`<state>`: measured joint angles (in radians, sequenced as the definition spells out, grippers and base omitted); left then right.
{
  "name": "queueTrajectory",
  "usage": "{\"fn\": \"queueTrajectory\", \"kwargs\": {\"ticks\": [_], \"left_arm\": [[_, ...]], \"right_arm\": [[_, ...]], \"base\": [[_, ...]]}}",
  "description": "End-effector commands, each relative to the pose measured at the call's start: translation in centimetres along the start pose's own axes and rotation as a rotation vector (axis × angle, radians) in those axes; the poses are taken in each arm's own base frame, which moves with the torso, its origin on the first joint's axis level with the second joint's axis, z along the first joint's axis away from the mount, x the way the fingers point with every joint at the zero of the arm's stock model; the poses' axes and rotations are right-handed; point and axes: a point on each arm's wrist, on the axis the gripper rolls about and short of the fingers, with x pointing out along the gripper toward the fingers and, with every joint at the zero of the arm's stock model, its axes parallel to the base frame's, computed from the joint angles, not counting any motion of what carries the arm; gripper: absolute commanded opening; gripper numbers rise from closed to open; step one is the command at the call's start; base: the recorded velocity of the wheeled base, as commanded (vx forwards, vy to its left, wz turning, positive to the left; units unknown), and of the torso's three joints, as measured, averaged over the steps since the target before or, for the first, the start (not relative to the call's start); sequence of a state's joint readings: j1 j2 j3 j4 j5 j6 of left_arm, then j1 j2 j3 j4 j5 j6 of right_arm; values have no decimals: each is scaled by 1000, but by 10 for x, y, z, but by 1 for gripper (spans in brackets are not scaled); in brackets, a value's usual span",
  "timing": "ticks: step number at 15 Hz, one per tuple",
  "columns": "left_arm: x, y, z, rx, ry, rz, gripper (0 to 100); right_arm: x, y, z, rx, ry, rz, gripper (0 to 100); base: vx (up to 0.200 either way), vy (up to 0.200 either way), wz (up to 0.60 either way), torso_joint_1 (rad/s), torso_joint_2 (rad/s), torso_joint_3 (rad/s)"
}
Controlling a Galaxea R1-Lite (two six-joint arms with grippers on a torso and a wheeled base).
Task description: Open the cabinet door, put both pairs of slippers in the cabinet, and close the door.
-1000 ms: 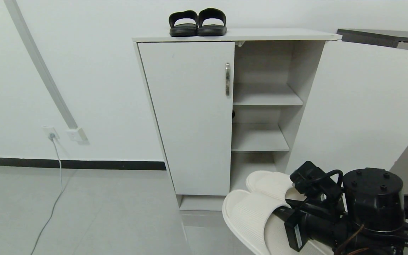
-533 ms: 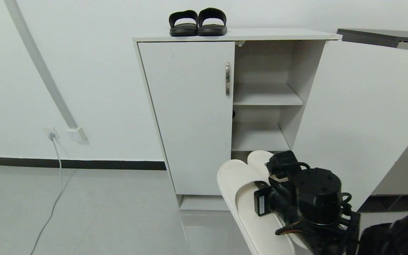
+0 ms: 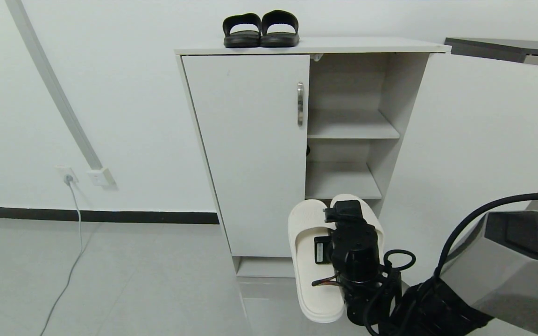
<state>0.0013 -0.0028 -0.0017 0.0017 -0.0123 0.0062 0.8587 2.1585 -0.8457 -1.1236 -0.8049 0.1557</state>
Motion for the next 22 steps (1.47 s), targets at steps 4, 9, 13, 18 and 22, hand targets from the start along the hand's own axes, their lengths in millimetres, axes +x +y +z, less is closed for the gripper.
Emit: {"fn": "queueTrajectory", "kwargs": {"ticks": [4, 9, 13, 18, 22], "left_arm": [[0, 0, 0, -2, 3, 0, 0], [0, 0, 0, 0, 3, 0, 0], [0, 0, 0, 0, 3, 0, 0], [0, 0, 0, 1, 3, 0, 0], [0, 0, 0, 1, 3, 0, 0]], "right_arm": [[11, -3, -7, 13, 9, -29, 0], [12, -5, -10, 7, 17, -35, 0], [16, -4, -20, -11, 37, -31, 0], [30, 5, -35, -22, 48, -34, 0], [30, 5, -37, -22, 50, -34, 0]], "base": [[0, -200, 0, 6, -1, 5], [0, -160, 0, 3, 5, 2], [0, 0, 0, 0, 0, 0], [0, 0, 0, 0, 0, 0], [0, 0, 0, 0, 0, 0]]}}
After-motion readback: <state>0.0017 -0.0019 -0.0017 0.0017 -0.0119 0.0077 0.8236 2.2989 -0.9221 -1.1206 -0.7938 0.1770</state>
